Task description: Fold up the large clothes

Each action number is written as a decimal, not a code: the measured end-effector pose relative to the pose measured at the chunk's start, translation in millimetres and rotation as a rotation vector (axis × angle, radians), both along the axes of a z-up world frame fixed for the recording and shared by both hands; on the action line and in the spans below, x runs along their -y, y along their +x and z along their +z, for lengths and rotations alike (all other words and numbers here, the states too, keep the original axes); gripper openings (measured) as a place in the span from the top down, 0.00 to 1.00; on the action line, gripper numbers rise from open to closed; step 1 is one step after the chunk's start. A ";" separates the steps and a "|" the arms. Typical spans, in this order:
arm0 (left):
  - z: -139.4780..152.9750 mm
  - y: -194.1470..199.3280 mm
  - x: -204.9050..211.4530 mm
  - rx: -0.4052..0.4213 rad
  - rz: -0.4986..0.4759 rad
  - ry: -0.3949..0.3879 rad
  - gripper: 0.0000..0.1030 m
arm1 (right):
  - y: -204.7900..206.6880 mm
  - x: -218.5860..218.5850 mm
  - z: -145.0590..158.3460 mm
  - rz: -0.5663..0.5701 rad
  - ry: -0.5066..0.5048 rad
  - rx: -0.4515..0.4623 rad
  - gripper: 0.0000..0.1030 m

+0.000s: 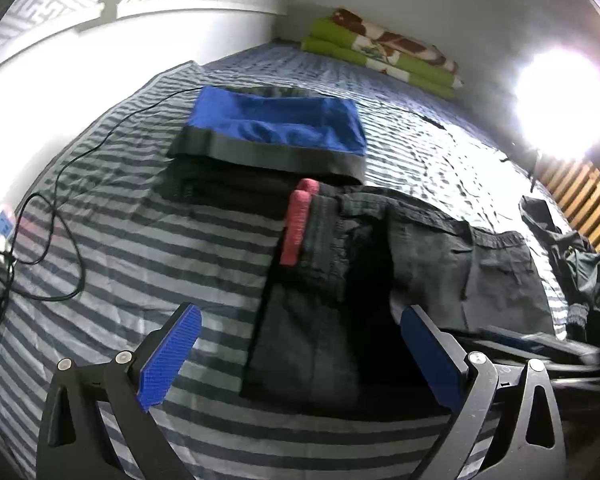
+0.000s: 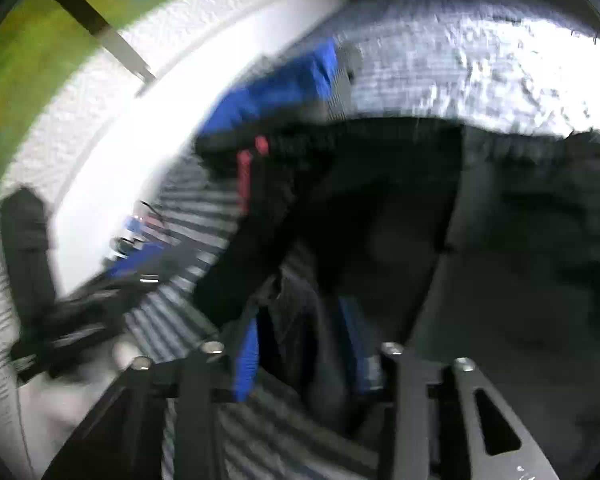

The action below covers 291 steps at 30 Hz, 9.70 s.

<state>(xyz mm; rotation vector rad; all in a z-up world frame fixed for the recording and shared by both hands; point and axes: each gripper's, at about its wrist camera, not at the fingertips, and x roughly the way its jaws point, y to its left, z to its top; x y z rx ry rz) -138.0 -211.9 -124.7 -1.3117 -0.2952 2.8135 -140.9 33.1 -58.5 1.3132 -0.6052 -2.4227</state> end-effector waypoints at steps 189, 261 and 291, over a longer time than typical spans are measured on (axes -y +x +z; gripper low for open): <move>-50.8 -27.9 -49.0 0.080 -0.026 -0.259 0.00 | -113.7 -103.6 -4.0 -0.093 0.050 -0.017 0.67; -31.7 -89.7 7.3 0.149 -0.154 0.124 0.32 | -41.4 -57.2 -39.5 0.081 -0.110 0.005 0.94; -24.8 -75.7 -74.5 0.179 -0.276 0.160 0.73 | -3.9 -132.5 -83.9 0.021 -0.149 0.055 0.90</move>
